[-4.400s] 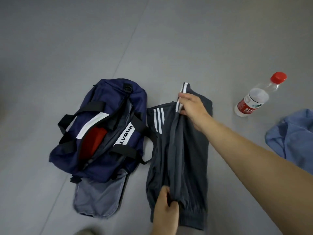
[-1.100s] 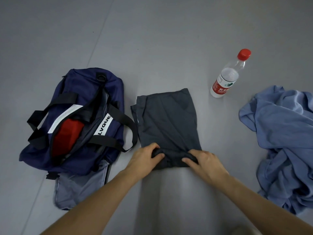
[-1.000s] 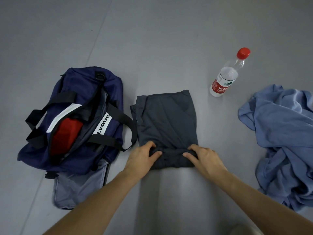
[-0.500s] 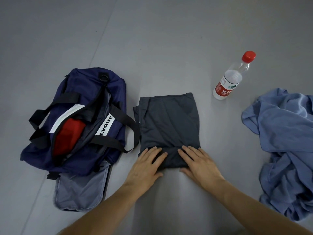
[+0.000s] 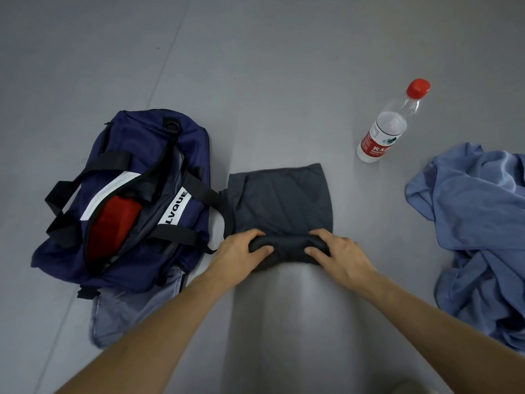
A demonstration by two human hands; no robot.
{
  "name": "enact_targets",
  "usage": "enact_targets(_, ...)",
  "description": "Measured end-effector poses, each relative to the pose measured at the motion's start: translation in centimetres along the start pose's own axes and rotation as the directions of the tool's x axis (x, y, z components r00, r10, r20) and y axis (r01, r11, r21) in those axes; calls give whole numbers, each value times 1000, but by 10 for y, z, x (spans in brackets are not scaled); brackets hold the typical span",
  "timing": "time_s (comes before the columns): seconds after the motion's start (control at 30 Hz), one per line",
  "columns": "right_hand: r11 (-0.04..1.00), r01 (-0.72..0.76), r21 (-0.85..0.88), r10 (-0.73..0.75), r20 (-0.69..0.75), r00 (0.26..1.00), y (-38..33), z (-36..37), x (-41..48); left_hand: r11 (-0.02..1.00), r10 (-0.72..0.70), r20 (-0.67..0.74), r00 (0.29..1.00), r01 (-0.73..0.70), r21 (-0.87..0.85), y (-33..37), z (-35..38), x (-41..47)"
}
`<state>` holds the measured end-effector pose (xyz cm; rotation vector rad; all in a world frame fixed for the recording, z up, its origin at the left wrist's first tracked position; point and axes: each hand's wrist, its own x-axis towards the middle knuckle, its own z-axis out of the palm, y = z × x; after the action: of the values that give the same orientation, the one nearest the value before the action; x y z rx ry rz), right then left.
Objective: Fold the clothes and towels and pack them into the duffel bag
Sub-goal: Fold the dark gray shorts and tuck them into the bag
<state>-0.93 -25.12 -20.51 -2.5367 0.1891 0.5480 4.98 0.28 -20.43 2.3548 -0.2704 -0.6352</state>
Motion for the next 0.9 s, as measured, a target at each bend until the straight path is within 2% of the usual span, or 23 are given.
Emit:
enact_targets(0.07,997,-69,-21,68,-10,998,4,5,-6,996,-89,48,995,89,2,-1,1,-2)
enact_targets(0.13,992,-83,-92,72,-116,991,8,12,-13,987,-65,-31,997,68,143,-2,4,-6)
enact_targets(0.2,973,65,-219,-130,-297,946,12,20,-18,939,102,-166,981,-39,342,-3,9,-9)
enact_targets(0.23,935,172,-310,-283,-360,889,16,24,-20,894,231,-205,951,-125,431,-5,14,-9)
enact_targets(0.3,809,376,-452,-544,-332,771,22,30,-22,780,481,-233,845,-291,554,-7,26,-11)
enact_targets(0.33,759,432,-488,-603,-276,748,24,34,-23,739,546,-214,810,-344,580,-7,32,-14)
enact_targets(0.37,739,441,-510,-607,-218,764,26,38,-24,724,561,-184,807,-370,582,-8,37,-19)
enact_targets(0.47,745,332,-579,-460,-85,884,27,44,-19,737,434,-47,900,-324,593,-19,44,-26)
enact_targets(0.57,769,305,-562,-419,-81,905,22,40,-10,763,378,26,925,-327,558,-25,37,-24)
enact_targets(0.67,822,306,-480,-416,-139,899,16,29,-4,874,317,-27,948,-281,397,-7,22,-20)
enact_targets(0.73,877,283,-389,-355,-124,927,8,18,-3,944,202,-32,979,-186,272,5,10,-16)
enact_targets(0.83,976,136,-168,-137,3,991,0,-1,-1,985,3,114,993,-23,174,7,-2,-6)
enact_targets(0.9,993,33,-115,-24,79,997,2,-6,-3,989,-64,156,986,42,140,5,-3,-4)
